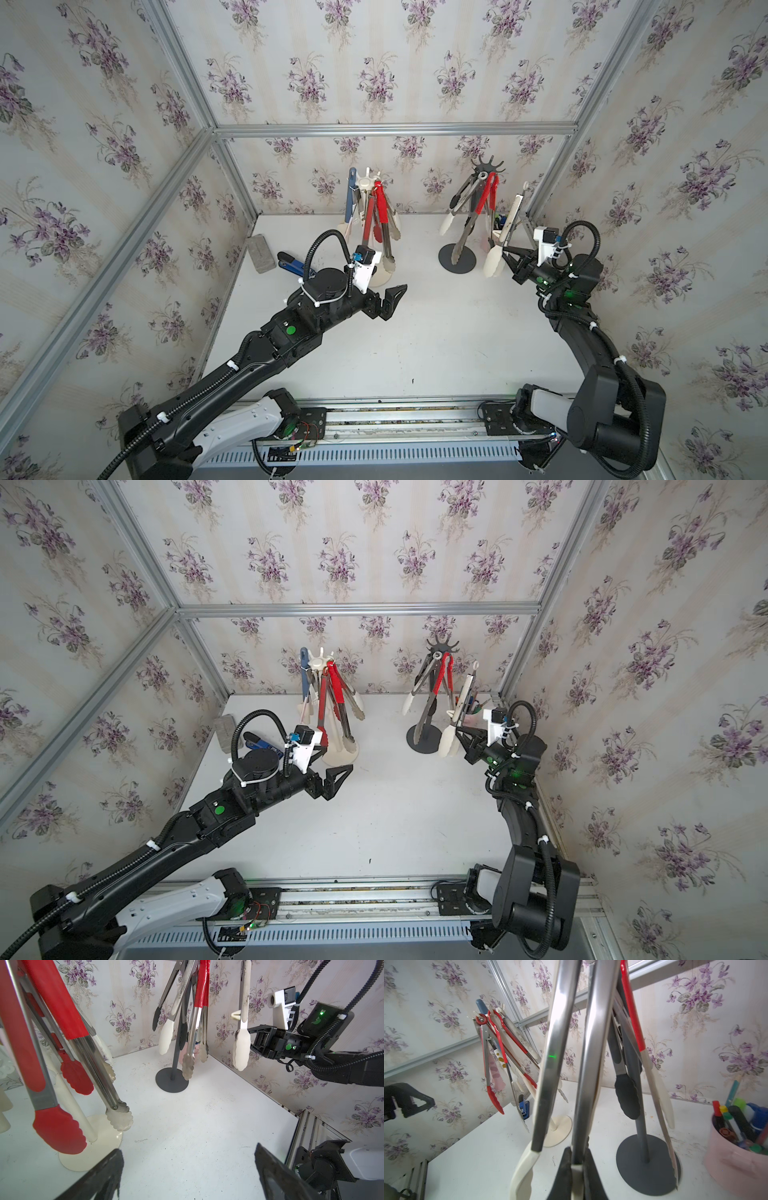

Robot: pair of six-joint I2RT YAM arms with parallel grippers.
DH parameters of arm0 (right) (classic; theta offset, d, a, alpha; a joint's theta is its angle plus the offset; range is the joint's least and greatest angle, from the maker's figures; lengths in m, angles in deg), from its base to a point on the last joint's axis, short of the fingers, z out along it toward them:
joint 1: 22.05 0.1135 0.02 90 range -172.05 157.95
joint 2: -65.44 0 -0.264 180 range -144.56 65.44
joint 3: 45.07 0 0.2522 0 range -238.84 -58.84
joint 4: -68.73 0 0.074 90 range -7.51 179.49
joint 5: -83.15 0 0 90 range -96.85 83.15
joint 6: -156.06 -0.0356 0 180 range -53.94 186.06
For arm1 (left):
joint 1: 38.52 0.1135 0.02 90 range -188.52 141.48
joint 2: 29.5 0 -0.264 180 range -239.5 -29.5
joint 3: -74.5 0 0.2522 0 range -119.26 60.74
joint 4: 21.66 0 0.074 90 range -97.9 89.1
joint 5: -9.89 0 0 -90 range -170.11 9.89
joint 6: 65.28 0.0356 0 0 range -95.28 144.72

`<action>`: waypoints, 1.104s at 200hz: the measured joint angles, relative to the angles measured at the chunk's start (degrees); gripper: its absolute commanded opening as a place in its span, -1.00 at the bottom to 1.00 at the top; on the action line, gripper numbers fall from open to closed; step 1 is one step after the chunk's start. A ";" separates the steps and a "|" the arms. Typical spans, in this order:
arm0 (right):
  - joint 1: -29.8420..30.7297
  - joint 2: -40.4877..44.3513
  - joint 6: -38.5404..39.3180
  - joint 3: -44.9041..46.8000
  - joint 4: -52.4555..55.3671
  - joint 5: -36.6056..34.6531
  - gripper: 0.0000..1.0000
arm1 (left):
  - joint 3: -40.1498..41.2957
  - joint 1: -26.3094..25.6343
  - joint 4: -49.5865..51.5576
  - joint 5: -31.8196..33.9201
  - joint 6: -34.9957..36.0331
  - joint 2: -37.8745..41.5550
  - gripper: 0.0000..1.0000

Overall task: Hang food tongs on kitchen utensil racks
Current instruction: Hang the food tongs on the rack.

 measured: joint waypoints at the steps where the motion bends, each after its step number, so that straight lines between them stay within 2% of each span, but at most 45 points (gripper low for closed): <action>1: -0.02 -0.17 -0.31 -0.15 -0.28 0.20 -1.00 | -0.02 0.00 0.00 0.00 0.00 -0.02 0.99; 59: -0.09 -7.82 -3.45 -6.75 -3.93 6.16 -1.00 | -0.04 0.00 -0.02 -0.11 -0.22 -0.37 0.99; 221: 1.79 -21.14 -6.62 -17.18 -0.26 10.67 -1.00 | -0.28 0.07 0.85 -0.63 0.52 -0.92 0.99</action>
